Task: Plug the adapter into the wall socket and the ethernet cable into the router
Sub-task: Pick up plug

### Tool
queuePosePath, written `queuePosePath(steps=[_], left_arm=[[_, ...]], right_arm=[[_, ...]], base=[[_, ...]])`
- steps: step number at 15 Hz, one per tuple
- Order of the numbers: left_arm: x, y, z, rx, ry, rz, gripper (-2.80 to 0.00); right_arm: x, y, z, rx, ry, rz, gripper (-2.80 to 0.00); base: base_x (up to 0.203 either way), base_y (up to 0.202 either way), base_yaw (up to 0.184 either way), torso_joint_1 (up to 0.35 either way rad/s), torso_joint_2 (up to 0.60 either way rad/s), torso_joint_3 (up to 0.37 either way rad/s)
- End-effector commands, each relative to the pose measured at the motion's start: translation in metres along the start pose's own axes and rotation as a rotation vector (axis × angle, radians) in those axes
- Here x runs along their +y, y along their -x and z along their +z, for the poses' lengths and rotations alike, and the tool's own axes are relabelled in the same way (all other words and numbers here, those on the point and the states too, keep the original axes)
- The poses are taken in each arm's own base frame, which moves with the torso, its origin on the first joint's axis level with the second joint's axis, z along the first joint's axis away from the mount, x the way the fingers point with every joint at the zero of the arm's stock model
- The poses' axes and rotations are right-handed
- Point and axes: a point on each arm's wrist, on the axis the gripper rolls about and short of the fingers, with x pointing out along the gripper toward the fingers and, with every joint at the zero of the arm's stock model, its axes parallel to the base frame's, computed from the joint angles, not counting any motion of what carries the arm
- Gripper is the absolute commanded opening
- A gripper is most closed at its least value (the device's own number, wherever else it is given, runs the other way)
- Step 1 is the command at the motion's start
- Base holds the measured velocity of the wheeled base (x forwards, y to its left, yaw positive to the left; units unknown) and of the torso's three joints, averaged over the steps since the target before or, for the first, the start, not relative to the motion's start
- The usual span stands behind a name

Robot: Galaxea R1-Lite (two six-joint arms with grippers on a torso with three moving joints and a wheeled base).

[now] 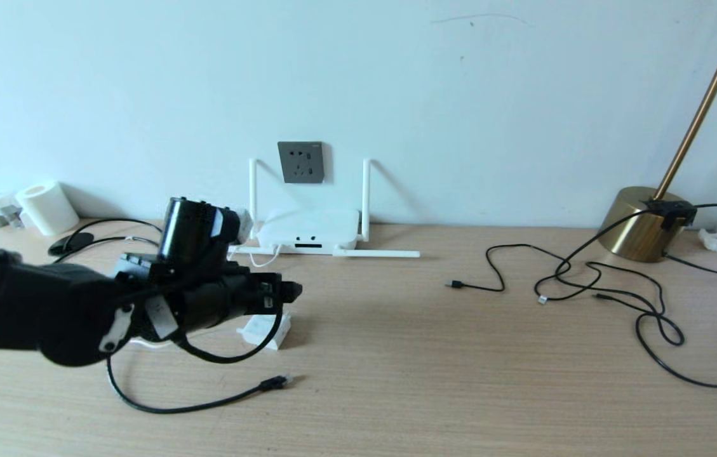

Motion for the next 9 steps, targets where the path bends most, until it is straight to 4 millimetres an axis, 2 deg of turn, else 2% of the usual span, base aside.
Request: queuePosePath(steps=[1, 6, 9], left_arm=[[-0.004, 0.006, -0.007, -0.207, 0.054, -0.016, 0.00], [-0.012, 0.022, -0.041, -0.506, 0.103, -0.048, 0.00], [-0.019, 0.001, -0.063, -0.525, 0.075, -0.021, 0.00]], right_arm=[[0.000, 0.000, 0.000, -0.001, 0.000, 0.000, -2.80], [0.000, 0.000, 0.000, -0.001, 0.000, 0.000, -2.80], [0.000, 0.000, 0.000, 0.000, 0.000, 0.000, -2.80]], base=[[0.000, 0.000, 0.000, 0.000, 0.00, 0.000], [0.000, 0.000, 0.000, 0.000, 0.00, 0.000], [0.000, 0.000, 0.000, 0.000, 0.00, 0.000]])
